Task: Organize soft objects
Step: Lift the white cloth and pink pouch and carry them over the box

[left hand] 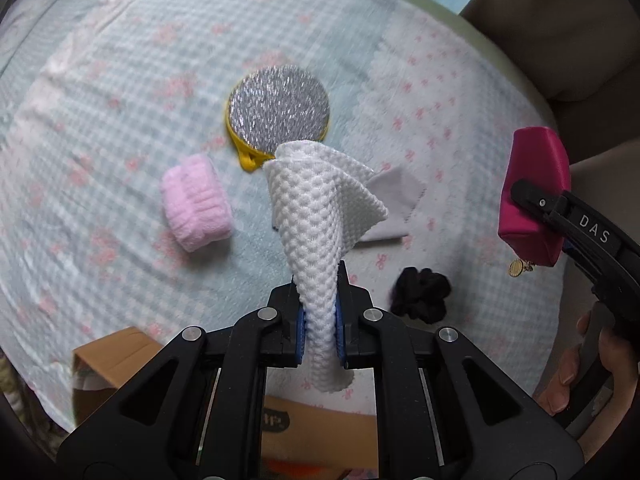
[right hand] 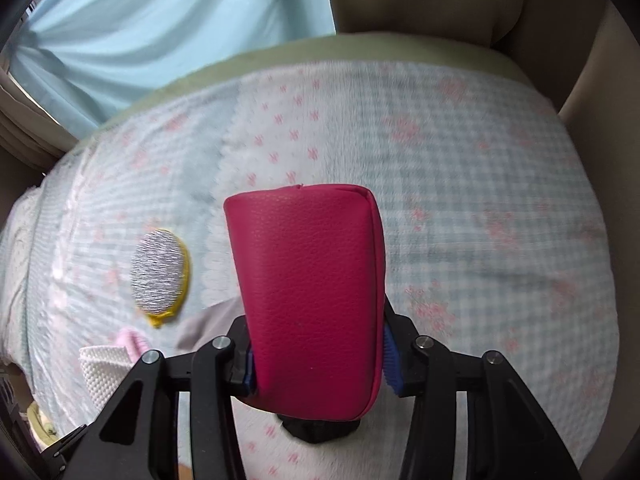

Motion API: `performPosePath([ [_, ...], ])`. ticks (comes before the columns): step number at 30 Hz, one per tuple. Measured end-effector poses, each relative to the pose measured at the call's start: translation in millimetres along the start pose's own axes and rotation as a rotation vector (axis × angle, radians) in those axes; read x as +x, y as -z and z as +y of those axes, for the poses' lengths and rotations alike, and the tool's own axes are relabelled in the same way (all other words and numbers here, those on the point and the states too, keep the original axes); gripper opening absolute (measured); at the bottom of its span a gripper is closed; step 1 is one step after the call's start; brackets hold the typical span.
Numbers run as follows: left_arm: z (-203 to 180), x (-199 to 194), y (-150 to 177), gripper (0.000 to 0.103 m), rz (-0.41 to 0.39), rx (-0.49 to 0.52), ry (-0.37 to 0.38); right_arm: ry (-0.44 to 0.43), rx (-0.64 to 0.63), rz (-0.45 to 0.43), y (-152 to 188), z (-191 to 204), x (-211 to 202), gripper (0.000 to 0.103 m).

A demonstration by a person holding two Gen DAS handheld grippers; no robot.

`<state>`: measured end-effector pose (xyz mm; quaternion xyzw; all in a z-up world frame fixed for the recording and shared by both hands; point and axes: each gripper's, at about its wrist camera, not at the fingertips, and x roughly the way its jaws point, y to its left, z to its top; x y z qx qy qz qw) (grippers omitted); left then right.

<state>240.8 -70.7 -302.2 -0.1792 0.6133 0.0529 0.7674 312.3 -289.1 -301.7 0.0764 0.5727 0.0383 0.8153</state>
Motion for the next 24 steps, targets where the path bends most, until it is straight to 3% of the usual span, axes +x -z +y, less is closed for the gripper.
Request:
performPosePath([
  [11, -11, -115, 23, 0.01, -0.159, 0.08, 0.061, -0.026, 0.007, -0.102, 25, 27, -131, 0.043],
  [17, -5, -174, 52, 0.01, -0.214, 0.137, 0.08, -0.037, -0.005, -0.136, 61, 45, -188, 0.043],
  [24, 10, -208, 88, 0.01, -0.222, 0.218, 0.097, -0.036, 0.01, -0.141, 118, 58, -228, 0.043],
])
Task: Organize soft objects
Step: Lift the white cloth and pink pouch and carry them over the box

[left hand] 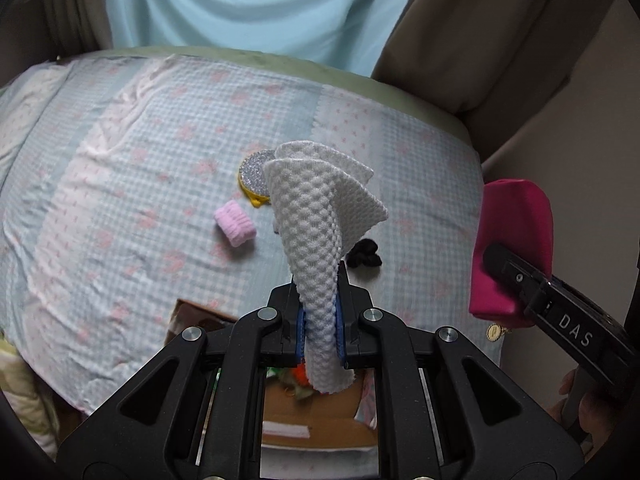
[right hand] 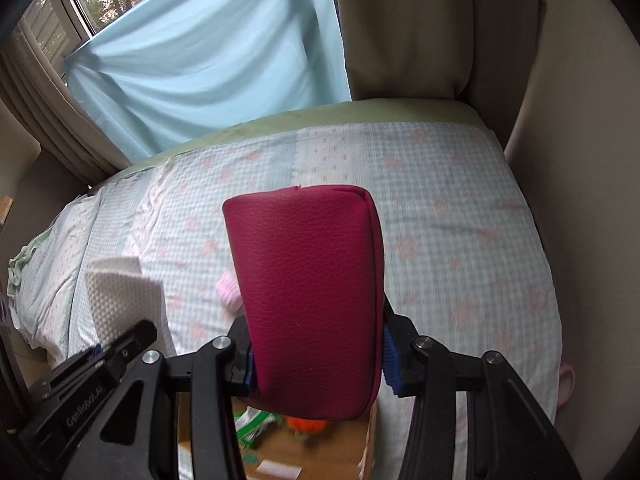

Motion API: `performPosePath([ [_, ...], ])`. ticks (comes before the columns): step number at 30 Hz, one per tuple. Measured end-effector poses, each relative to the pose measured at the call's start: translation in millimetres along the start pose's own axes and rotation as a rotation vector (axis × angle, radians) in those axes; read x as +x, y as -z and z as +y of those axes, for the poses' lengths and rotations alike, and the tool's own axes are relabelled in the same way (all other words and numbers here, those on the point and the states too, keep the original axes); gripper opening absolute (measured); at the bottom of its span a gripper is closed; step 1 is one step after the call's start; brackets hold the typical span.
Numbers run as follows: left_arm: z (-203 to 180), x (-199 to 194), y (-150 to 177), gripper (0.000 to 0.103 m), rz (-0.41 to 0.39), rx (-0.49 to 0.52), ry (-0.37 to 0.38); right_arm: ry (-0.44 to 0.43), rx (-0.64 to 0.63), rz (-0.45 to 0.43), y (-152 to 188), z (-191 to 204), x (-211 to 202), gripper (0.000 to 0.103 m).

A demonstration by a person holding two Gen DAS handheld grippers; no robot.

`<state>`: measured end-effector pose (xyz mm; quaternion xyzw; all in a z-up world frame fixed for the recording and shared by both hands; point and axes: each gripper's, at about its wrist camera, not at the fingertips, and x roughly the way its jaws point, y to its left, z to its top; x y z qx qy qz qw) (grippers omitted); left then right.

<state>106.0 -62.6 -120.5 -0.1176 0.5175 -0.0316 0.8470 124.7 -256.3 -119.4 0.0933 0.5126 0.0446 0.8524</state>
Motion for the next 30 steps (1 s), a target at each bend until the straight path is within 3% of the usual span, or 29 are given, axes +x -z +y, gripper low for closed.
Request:
performPosePath([
  [8, 20, -26, 43, 0.01, 0.035, 0.101, 0.027, 0.029, 0.046, 0.013, 61, 18, -32, 0.043],
  [15, 45, -23, 74, 0.01, 0.101, 0.151, 0.04, 0.042, 0.091, 0.07, 110, 36, -29, 0.043],
  [22, 64, -2, 96, 0.01, 0.183, 0.204, 0.037, 0.047, 0.116, 0.117, 145, 52, -16, 0.043],
  [30, 64, 45, 127, 0.01, 0.281, 0.345, 0.033, 0.069, 0.168, 0.198, 177, 51, 25, 0.043],
])
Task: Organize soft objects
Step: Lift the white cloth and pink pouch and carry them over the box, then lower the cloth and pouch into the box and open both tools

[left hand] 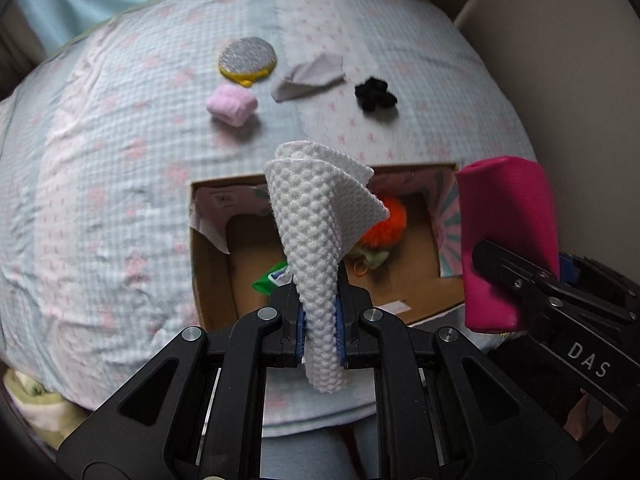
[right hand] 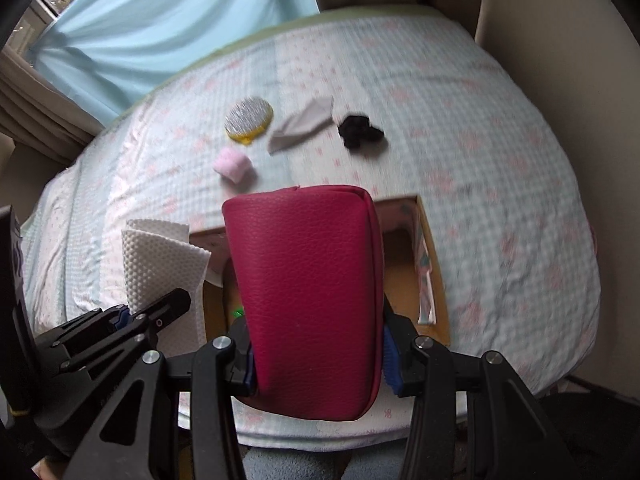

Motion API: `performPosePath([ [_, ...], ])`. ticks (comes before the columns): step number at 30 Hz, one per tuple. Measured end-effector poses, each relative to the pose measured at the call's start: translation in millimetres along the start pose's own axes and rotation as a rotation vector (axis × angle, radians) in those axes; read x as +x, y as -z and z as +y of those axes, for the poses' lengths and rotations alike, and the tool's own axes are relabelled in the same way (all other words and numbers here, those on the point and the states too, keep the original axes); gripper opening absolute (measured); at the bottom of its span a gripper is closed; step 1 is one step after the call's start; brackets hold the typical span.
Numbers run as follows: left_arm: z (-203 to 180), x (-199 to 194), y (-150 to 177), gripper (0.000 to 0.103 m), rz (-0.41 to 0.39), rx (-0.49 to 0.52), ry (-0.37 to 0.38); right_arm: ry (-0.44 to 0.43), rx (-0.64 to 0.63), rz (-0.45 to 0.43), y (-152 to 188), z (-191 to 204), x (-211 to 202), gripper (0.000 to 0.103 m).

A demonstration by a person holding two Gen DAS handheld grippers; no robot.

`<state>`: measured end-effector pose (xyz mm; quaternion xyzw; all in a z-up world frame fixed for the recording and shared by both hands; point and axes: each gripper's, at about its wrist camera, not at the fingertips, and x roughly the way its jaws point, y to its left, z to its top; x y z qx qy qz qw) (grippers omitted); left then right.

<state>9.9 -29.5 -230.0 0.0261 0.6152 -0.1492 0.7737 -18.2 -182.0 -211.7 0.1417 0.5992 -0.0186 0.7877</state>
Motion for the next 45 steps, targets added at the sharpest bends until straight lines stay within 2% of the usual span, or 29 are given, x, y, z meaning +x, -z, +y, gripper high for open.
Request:
performPosePath([
  [6, 0, 56, 7, 0.009, 0.087, 0.071, -0.024, 0.036, 0.015, 0.086, 7, -11, 56, 0.043],
  [14, 14, 129, 11, 0.01, 0.211, 0.06, -0.042, 0.05, 0.036, 0.205, 6, -29, 123, 0.043],
  [18, 22, 144, 10, 0.01, 0.241, 0.026, -0.042, 0.055, 0.019, 0.225, 3, -32, 137, 0.043],
  [23, 26, 143, 6, 0.011, 0.234, 0.021, -0.041, 0.042, -0.004, 0.234, 1, -29, 143, 0.043],
  [24, 27, 139, 4, 0.014, 0.222, 0.02, -0.041, 0.033, 0.009, 0.24, 1, -31, 143, 0.043],
  [25, 26, 134, 5, 0.037, 0.218, 0.021, -0.032, 0.025, 0.021, 0.241, 1, -32, 142, 0.043],
  [26, 25, 130, 5, 0.086, 0.214, 0.027, -0.01, 0.016, 0.034, 0.241, 0, -33, 142, 0.046],
  [27, 23, 123, 8, 0.103, 0.202, 0.035, -0.005, 0.007, 0.053, 0.237, 0, -36, 140, 0.051],
  [28, 22, 116, 10, 0.103, 0.166, 0.047, -0.01, 0.0, 0.071, 0.227, -1, -40, 138, 0.056],
  [30, 19, 112, 13, 0.103, 0.159, 0.077, -0.017, -0.016, 0.1, 0.182, -2, -46, 131, 0.1],
  [31, 19, 112, 15, 0.103, 0.164, 0.087, -0.026, -0.02, 0.101, 0.171, -3, -49, 128, 0.103],
  [39, 23, 114, 18, 0.103, 0.175, 0.048, -0.037, -0.029, 0.088, 0.157, -5, -50, 124, 0.103],
  [45, 21, 99, 18, 0.103, 0.157, 0.056, -0.052, -0.026, 0.056, 0.136, -7, -43, 116, 0.103],
])
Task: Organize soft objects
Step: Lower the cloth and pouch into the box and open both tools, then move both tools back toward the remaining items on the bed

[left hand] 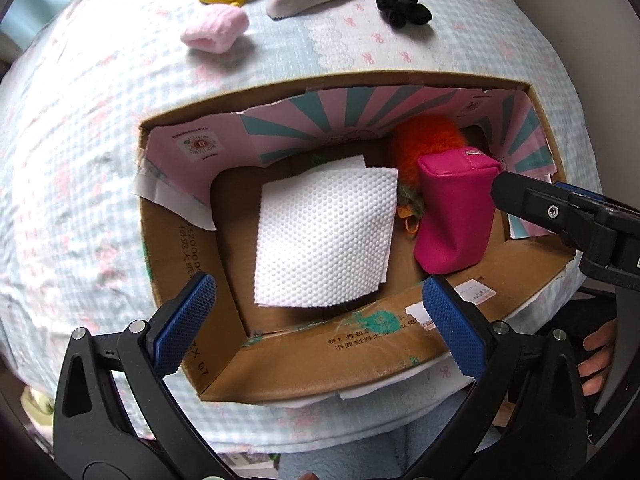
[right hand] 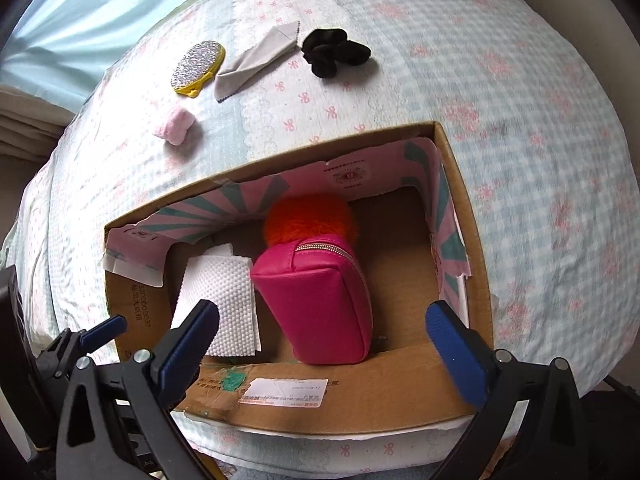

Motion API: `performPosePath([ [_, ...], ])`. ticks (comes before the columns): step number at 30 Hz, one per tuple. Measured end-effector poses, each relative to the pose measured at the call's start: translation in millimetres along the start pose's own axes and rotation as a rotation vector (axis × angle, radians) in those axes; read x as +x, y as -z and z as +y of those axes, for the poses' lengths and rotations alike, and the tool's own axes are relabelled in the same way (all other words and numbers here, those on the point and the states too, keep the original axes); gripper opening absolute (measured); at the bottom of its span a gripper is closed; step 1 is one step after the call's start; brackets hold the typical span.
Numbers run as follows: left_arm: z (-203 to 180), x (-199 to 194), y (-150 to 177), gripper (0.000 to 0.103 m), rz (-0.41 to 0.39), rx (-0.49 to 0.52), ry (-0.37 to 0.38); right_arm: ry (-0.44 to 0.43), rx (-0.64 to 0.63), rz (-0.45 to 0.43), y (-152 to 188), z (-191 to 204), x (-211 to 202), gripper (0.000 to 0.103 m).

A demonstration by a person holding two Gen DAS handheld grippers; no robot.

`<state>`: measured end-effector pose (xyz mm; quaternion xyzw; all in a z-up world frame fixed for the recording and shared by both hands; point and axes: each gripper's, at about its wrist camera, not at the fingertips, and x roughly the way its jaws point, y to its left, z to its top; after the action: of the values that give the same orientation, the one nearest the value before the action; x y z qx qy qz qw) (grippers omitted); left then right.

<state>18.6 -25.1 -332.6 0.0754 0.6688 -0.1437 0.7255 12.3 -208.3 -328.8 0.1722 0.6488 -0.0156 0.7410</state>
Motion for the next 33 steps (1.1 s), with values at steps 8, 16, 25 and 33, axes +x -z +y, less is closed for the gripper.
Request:
performPosePath([
  [8, -4, -28, 5, 0.103, -0.039, -0.025, -0.005, 0.004, -0.027, -0.022, 2, 11, -24, 0.103],
  [16, -8, -86, 15, 0.103, -0.127, -0.051, -0.018, 0.013, -0.062, -0.051, 11, 21, -76, 0.103],
  [25, -6, -154, 31, 0.103, -0.245, -0.079, -0.033, 0.047, -0.123, -0.165, 31, 30, -153, 0.103],
  [33, 4, -206, 26, 0.103, -0.351, -0.141, -0.048, 0.069, -0.14, -0.273, 35, 39, -203, 0.103],
])
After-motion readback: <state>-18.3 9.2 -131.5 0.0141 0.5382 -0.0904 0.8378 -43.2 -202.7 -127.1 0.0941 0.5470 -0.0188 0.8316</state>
